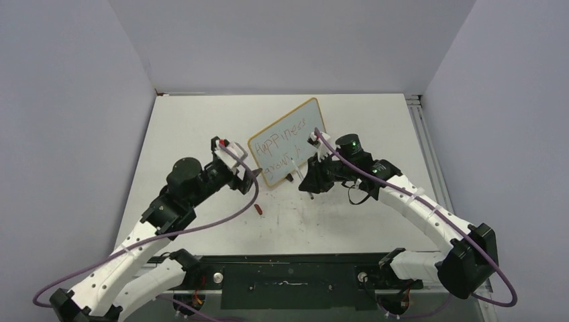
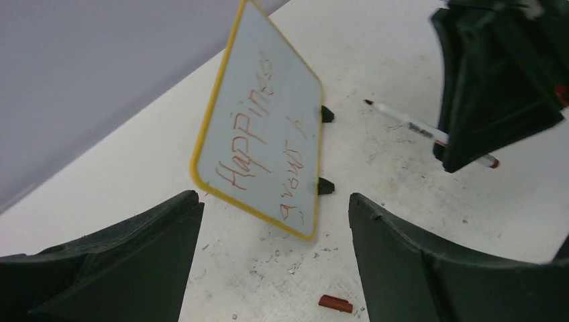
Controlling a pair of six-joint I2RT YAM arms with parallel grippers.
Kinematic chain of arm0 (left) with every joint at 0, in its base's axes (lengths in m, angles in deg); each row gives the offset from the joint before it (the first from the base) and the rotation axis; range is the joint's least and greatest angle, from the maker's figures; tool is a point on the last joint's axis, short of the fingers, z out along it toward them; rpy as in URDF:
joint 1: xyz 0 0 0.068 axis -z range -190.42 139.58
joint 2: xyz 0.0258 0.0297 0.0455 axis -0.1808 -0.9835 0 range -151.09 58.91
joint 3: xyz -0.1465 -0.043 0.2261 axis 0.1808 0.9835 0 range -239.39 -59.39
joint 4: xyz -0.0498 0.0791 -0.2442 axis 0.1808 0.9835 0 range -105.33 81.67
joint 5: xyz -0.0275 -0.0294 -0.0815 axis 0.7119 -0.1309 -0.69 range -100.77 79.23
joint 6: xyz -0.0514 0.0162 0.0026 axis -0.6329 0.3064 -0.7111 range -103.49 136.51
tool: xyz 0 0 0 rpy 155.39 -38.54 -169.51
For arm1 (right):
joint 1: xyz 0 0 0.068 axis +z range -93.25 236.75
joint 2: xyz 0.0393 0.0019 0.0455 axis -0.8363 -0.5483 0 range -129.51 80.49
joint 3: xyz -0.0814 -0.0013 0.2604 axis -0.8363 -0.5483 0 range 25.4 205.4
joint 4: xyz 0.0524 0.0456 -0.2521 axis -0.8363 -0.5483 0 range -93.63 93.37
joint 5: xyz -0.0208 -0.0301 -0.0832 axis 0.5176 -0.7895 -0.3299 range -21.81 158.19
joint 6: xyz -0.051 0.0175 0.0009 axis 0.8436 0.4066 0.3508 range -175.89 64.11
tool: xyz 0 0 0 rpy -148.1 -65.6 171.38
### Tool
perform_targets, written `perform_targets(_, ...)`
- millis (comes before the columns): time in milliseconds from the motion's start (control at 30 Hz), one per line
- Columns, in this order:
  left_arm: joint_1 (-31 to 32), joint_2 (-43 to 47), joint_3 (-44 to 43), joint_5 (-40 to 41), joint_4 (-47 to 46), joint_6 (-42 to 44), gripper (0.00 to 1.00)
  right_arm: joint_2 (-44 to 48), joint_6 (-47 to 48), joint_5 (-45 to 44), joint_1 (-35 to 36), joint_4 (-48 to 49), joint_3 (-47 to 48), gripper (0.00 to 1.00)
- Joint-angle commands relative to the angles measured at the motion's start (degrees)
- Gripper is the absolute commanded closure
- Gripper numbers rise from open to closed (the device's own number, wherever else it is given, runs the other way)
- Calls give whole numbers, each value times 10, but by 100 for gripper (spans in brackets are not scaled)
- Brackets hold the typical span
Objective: Write a sentence on the whiteboard
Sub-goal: Write a sentence on the whiteboard, then adjust the whiteboard marker.
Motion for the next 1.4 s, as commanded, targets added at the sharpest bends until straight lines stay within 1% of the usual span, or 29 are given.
perform_targets(0, 108, 65, 19, 46, -3, 109, 22, 14, -37, 126, 8, -69, 45, 95)
perform_targets(67, 164, 81, 18, 65, 33, 131, 22, 21, -59, 149, 9, -81, 40, 95)
perform_targets(133, 225, 79, 12, 102, 69, 153, 22, 28, -85, 174, 11, -82, 25, 95)
perform_targets(267, 356, 45, -5, 184, 115, 188, 22, 22, -94, 226, 15, -118, 8, 95)
perform_targets(367, 436, 13, -18, 216, 141, 207, 22, 0, -87, 256, 30, -163, 8, 95)
perform_targets(500, 491, -15, -17, 249, 156, 224, 22, -17, -90, 263, 72, -198, 8, 95)
perform_targets(600, 509, -15, -4, 249, 142, 227, 22, -21, -108, 283, 97, -192, -1, 94)
perform_targets(733, 518, -20, 4, 237, 130, 215, 24, -36, -93, 289, 100, -226, 8, 93)
perform_targets(800, 523, -29, 1, 228, 131, 209, 27, -39, -94, 300, 104, -228, 9, 93)
perform_targets(900, 538, -49, -5, 220, 133, 204, 36, -42, -91, 306, 107, -236, 14, 93)
perform_targets(967, 545, -59, -5, 220, 132, 205, 39, -46, -87, 306, 109, -244, 20, 93)
perform_targets(1100, 547, -81, -7, 211, 129, 209, 41, -45, -92, 313, 115, -241, 28, 93)
perform_targets(1233, 549, -92, -8, 224, 119, 215, 41, -45, -92, 316, 119, -243, 32, 92)
perform_targets(1367, 551, -100, -10, 215, 106, 210, 47, -46, -91, 318, 123, -241, 40, 92)
